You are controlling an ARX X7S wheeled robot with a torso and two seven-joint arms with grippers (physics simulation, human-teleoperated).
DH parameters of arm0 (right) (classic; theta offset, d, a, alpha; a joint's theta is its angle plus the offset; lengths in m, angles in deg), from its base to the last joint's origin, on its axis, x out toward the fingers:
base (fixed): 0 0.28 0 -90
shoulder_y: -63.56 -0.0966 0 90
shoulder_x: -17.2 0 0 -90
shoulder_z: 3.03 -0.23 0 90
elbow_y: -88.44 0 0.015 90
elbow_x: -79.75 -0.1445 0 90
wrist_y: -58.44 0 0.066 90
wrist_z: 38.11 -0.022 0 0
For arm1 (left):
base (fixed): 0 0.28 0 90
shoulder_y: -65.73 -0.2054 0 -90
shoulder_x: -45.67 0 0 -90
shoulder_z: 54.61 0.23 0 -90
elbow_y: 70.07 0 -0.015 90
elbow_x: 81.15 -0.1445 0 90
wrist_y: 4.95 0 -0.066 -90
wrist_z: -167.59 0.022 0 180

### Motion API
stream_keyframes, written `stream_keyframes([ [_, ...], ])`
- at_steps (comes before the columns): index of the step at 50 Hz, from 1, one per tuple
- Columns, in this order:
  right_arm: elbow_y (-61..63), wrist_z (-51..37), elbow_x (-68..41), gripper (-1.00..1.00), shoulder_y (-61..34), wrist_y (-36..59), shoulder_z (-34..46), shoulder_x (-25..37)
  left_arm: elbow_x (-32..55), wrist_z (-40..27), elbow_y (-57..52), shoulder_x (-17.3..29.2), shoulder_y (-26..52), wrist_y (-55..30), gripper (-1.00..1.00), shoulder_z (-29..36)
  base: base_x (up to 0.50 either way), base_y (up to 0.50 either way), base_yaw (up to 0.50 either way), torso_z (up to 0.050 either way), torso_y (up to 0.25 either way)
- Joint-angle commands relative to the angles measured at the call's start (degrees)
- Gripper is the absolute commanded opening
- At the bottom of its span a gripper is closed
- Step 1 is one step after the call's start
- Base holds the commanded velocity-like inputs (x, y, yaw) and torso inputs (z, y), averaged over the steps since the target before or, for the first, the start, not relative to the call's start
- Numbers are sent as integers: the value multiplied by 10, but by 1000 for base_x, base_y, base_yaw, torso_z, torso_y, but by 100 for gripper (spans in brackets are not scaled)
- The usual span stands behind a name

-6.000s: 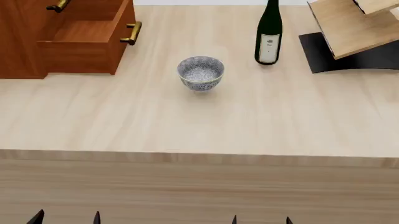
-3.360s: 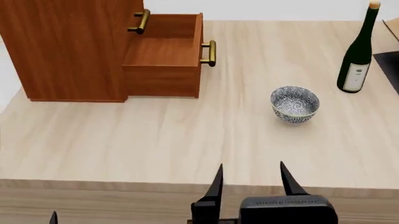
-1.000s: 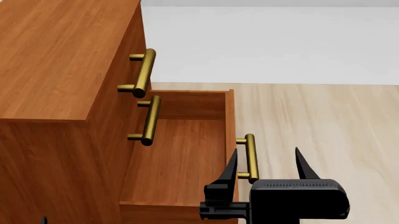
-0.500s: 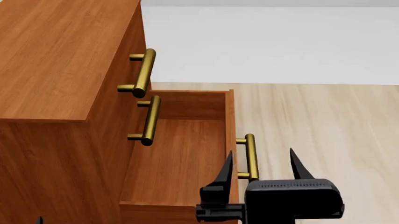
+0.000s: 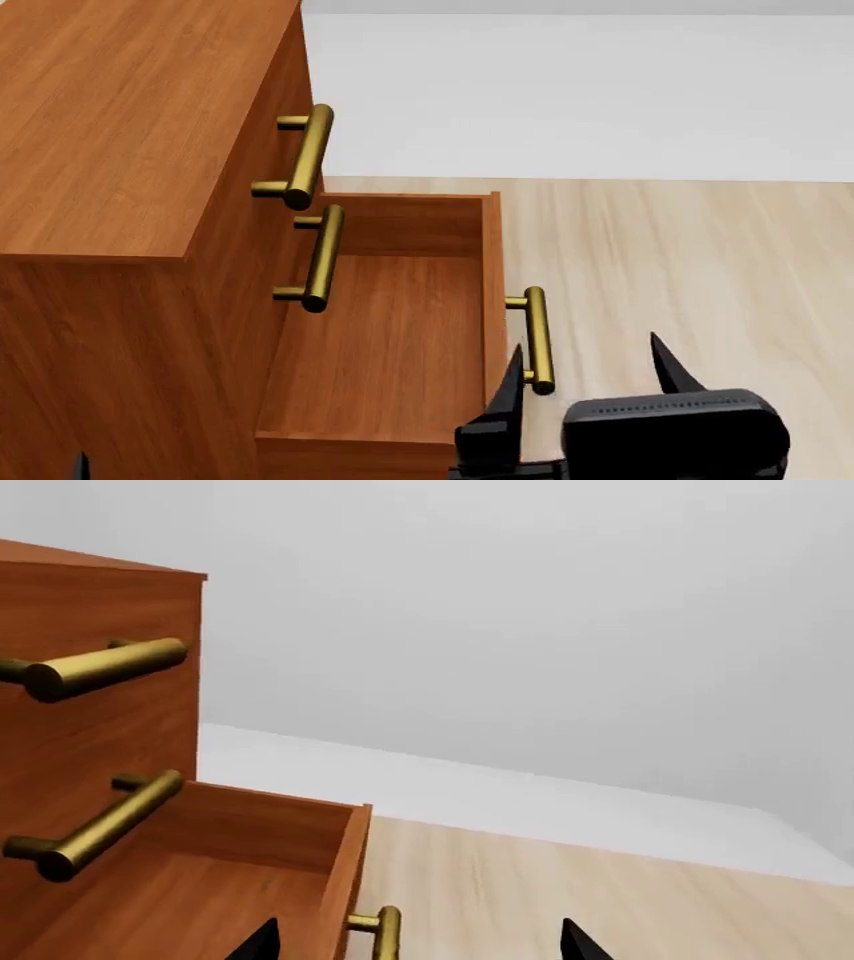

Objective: Put the bowl in the bottom drawer of the cabinet.

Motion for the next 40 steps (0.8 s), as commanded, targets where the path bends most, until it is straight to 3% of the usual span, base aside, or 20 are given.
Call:
stream_keyframes([
  [1,77,11,-59,100,13,95,-64,27,0,-3,7,0,6,1,100,1,0,0,0,0,0],
  [25,162,24,-207,100,34,324,-281,59,-4,-9,14,2,10,-1,100,11,0,0,0,0,0],
  [40,150,37,-268,100,17,439,-405,73,-3,-10,18,3,11,2,100,15,0,0,0,0,0],
])
